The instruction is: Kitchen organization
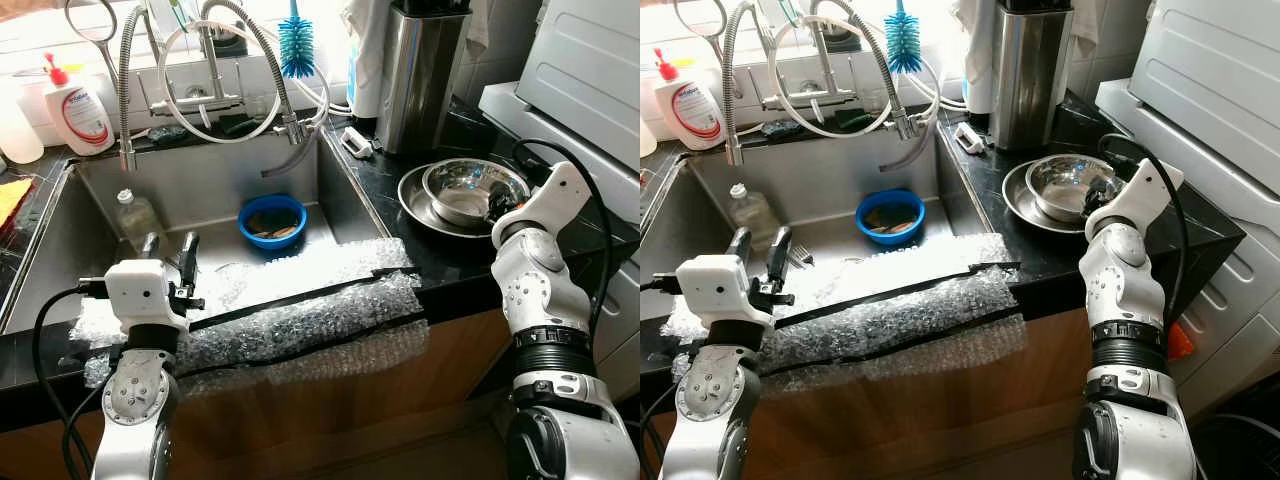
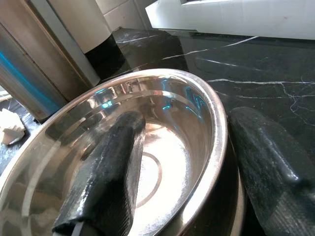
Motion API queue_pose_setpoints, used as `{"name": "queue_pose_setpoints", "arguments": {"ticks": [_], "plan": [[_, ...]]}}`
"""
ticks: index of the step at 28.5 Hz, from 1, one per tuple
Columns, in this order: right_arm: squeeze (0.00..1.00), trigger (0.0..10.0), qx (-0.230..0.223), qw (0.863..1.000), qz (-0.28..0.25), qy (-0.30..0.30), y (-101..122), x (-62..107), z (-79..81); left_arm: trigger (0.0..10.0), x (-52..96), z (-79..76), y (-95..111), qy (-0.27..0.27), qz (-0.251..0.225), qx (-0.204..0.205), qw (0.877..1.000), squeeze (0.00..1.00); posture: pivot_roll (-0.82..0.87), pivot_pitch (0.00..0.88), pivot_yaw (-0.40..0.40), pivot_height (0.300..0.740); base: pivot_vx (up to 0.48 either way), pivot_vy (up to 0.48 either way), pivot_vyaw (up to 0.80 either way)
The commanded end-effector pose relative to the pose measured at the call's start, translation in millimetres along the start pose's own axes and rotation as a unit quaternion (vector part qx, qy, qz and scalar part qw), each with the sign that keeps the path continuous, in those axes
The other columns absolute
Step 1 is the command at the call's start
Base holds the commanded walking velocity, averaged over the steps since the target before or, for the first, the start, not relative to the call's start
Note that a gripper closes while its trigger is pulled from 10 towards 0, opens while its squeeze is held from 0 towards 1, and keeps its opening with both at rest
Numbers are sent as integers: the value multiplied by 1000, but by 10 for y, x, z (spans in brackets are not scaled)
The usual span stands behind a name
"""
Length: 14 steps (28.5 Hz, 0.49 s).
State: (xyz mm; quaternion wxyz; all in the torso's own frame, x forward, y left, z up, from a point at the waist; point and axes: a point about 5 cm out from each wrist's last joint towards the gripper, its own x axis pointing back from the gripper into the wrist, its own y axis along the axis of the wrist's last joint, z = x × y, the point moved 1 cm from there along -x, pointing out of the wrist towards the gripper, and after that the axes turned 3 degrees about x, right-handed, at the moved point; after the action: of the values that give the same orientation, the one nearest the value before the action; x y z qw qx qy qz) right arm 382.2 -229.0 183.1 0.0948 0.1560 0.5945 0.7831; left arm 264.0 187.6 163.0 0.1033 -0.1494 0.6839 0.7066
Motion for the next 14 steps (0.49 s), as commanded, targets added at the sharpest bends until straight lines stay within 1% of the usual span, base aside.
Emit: {"name": "queue_pose_setpoints", "arguments": {"ticks": [1,8,14], "plan": [[0,10000,10,1000,-5,14,36,0,78,10000,-15,-20,5,-6,2,4,1000,0,-57,0,39,740,0,0,0],[0,10000,19,1000,-5,24,33,3,107,10000,-19,-23,6,-8,1,5,1000,0,-57,0,39,740,0,0,0],[0,10000,24,999,6,44,-21,23,186,10000,-22,-31,6,-11,2,2,1000,0,-53,0,39,740,0,0,0]]}}
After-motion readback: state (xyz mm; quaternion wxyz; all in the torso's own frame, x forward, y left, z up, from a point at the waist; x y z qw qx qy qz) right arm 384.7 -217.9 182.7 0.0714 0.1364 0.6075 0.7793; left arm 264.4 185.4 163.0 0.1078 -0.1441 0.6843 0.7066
